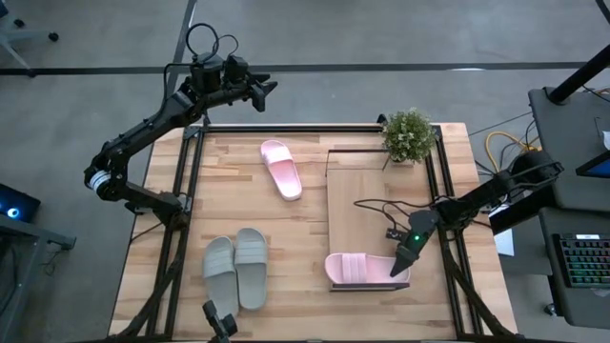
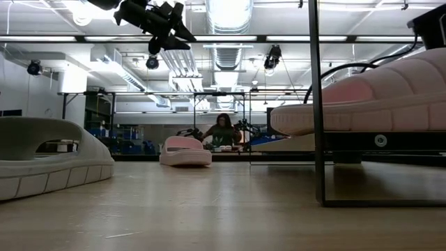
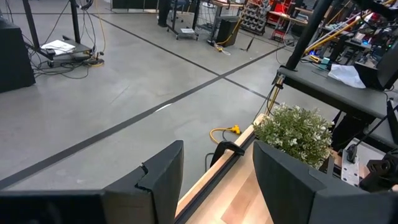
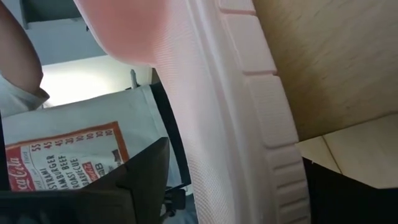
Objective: Pick and place slides into the shelf
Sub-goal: Put the left pink slide on the shelf
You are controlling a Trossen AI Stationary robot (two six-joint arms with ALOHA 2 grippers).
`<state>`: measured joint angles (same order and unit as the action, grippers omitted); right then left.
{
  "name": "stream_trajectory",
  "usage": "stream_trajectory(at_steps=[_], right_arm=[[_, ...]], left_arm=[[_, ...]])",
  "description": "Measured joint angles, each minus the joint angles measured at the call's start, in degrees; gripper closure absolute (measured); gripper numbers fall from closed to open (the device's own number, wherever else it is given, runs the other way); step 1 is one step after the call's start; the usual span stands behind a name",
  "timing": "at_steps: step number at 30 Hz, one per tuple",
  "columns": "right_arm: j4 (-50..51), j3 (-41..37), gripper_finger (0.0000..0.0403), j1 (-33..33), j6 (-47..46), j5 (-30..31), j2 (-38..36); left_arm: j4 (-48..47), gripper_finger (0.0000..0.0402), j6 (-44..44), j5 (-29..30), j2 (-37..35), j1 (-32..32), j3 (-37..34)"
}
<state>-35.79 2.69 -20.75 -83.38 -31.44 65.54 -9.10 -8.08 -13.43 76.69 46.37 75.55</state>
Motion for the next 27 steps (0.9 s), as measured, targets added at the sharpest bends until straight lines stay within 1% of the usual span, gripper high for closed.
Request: stream_trajectory(at_steps=[4,7,9,12,14,15,19,21,27], right_arm=[[4.2,1.7,0.0177,0.0,1.0,-0.5,-0.4],[11.0,4.2,0.0177,0.0,2.9,-0.6,-1.8],[18.3,6.8,0.0177,0.0,5.3,-0.6,-3.4],[33.3,11.5,0.0177,0.0,11.4,0.1,-6.2],[42.1,14.3,0.0177,-0.1,15.5,2.6,-7.9],[44.9,15.4,0.0177,-0.1,16.5,4.5,-8.6],[46.5,17.6,0.0177,0.0,18.9,11.9,-9.6],[46.8,18.3,0.0176,0.0,19.0,12.7,-9.5],[48.6,18.0,0.0175,-0.4,18.9,12.2,-8.7]], left_arm=[[0.0,0.0223,0.0,0.0,0.0,0.0,0.0],[0.0,0.0223,0.0,0.0,0.0,0.0,0.0],[0.0,0.0223,0.0,0.0,0.0,0.0,0.0],[0.0,0.0223,0.1,0.0,0.0,0.0,0.0],[0.0,0.0223,1.1,0.0,0.0,0.0,0.0],[-0.1,0.0223,1.3,0.0,0.0,0.0,0.0],[-0.7,0.0223,1.4,0.0,0.0,0.0,0.0],[-0.6,0.0223,1.4,0.0,0.0,0.0,0.0],[-0.6,0.0223,1.4,0.0,0.0,0.0,0.0]])
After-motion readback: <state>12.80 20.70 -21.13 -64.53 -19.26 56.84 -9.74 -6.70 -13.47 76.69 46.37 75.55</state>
